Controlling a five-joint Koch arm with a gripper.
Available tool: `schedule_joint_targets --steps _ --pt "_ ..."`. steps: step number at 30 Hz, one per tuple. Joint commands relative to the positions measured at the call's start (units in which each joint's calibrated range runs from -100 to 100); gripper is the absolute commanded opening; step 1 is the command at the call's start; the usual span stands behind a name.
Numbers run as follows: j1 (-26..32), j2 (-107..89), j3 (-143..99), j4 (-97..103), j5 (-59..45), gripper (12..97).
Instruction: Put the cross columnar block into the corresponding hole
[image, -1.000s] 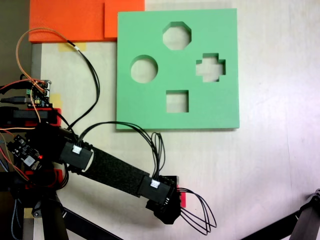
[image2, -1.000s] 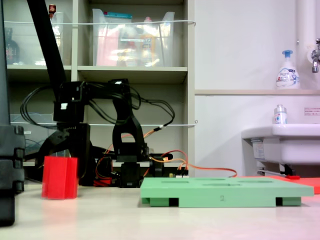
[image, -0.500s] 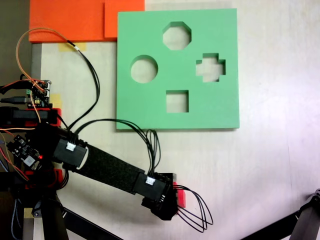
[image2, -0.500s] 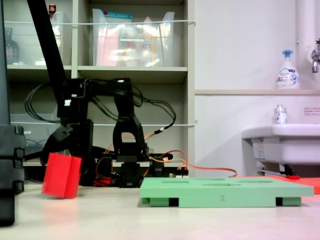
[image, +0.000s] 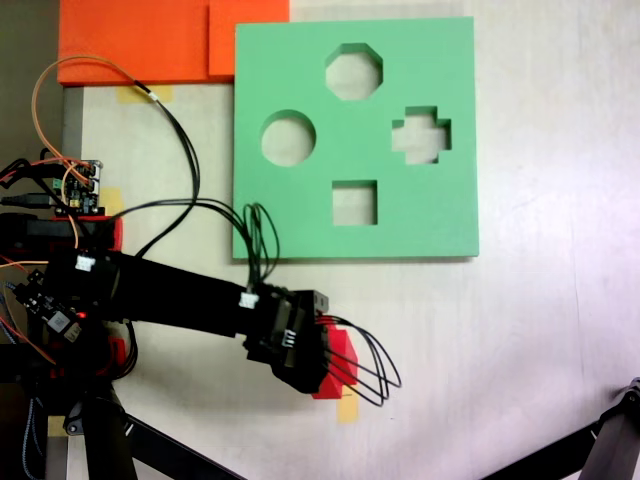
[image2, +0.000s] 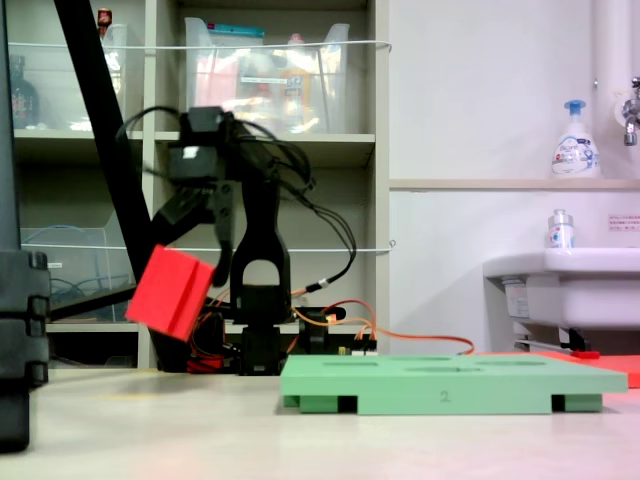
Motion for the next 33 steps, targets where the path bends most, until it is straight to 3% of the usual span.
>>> schedule_joint_targets --steps 1,13,33 --pt "2.0 -6.1 1.3 -4.2 2.2 37.4" --pt "16.8 -5.0 4.2 4.1 15.4 37.2" --pt "24.3 52.3 54.6 13.4 23.2 37.4"
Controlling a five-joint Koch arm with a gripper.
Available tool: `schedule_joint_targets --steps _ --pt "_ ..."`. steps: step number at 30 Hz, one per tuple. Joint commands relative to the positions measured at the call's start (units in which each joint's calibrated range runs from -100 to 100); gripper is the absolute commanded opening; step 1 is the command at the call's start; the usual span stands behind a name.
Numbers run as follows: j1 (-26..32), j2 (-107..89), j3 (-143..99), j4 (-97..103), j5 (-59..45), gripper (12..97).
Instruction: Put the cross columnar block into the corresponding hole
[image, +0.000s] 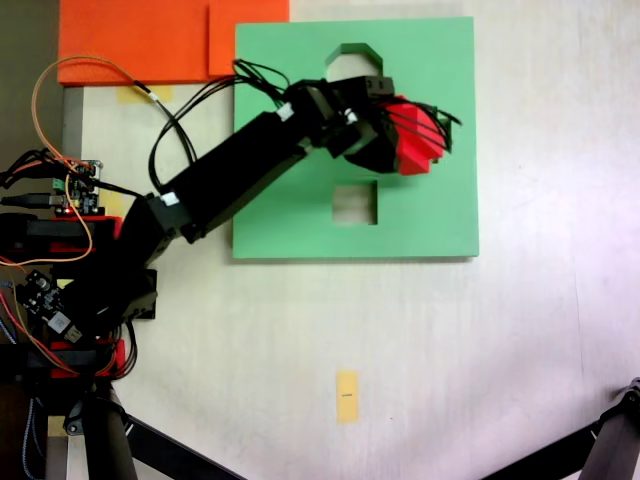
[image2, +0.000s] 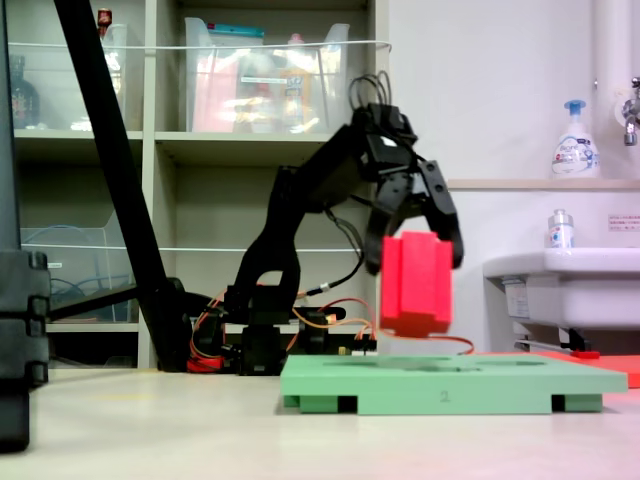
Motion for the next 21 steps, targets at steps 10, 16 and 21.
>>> schedule_joint_targets --steps 10,16,21 --pt "1.4 5.9 5.1 10.1 2.5 37.5" --pt "1.4 7.1 5.1 10.7 2.5 37.5" --pt "1.4 8.3 5.1 10.7 2.4 37.5"
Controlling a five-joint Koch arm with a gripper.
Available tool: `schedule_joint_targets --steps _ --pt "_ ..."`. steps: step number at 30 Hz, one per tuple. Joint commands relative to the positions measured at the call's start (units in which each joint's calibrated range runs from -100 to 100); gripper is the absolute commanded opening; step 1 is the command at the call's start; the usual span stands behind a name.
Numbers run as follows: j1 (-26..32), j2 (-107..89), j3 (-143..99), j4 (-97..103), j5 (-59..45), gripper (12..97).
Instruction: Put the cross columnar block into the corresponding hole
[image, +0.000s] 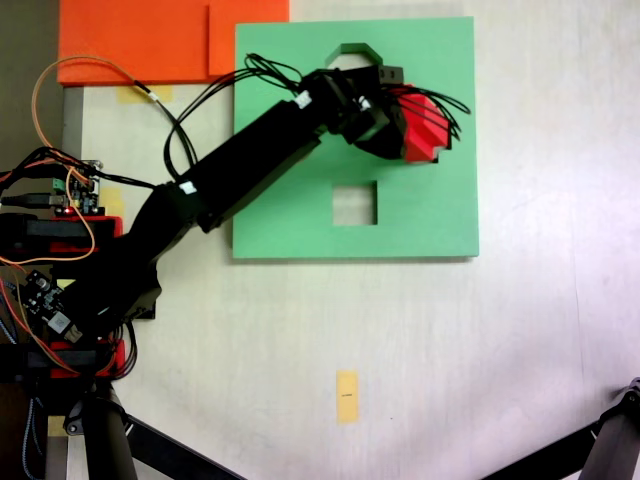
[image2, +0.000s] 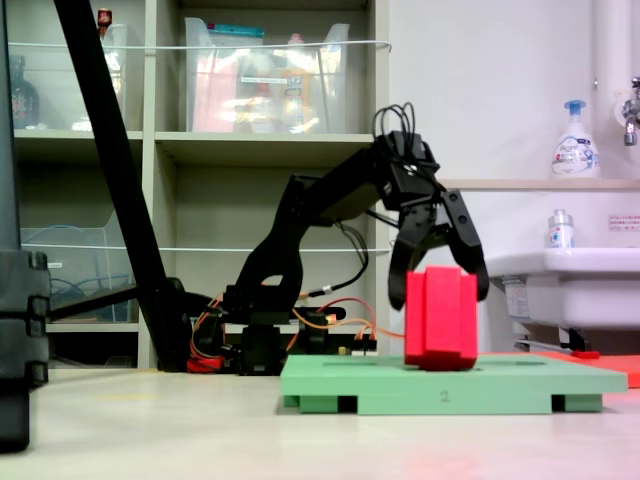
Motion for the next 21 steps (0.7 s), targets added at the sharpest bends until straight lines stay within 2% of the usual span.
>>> schedule_joint_targets --steps 1,21 --pt "0.5 -0.3 4.4 5.1 0.2 37.5" --pt "0.4 5.4 4.4 8.3 -2.7 37.4"
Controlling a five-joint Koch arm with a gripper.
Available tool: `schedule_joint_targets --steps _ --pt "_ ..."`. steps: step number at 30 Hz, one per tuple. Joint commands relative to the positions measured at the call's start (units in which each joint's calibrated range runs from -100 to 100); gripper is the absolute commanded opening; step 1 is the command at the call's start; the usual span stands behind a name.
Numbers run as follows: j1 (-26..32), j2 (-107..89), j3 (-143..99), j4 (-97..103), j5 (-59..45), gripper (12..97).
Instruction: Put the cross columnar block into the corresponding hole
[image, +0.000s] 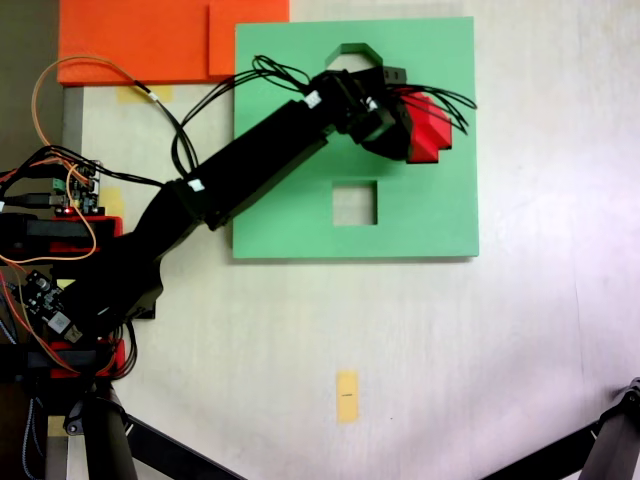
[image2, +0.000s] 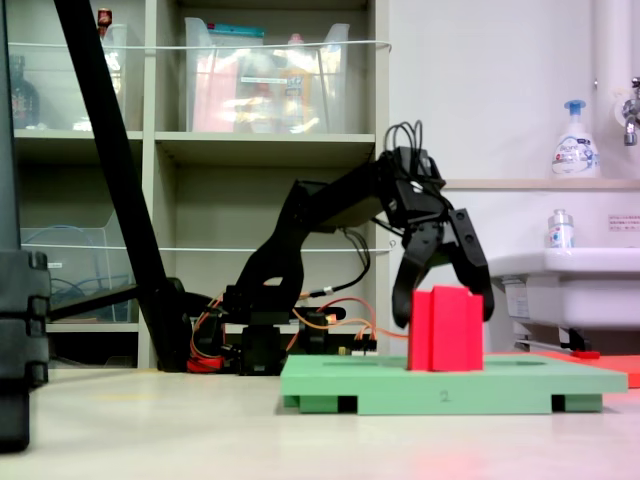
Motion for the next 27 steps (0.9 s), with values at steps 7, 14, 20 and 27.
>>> schedule_joint_targets --steps 7,14,20,27 --pt "0.3 2.3 4.3 7.5 -1.0 37.5" --pt "0.3 2.4 4.3 7.3 0.3 37.5" --pt "0.1 3.5 4.3 7.3 0.5 50.5" --pt "0.3 -0.5 4.3 7.2 1.4 86.1"
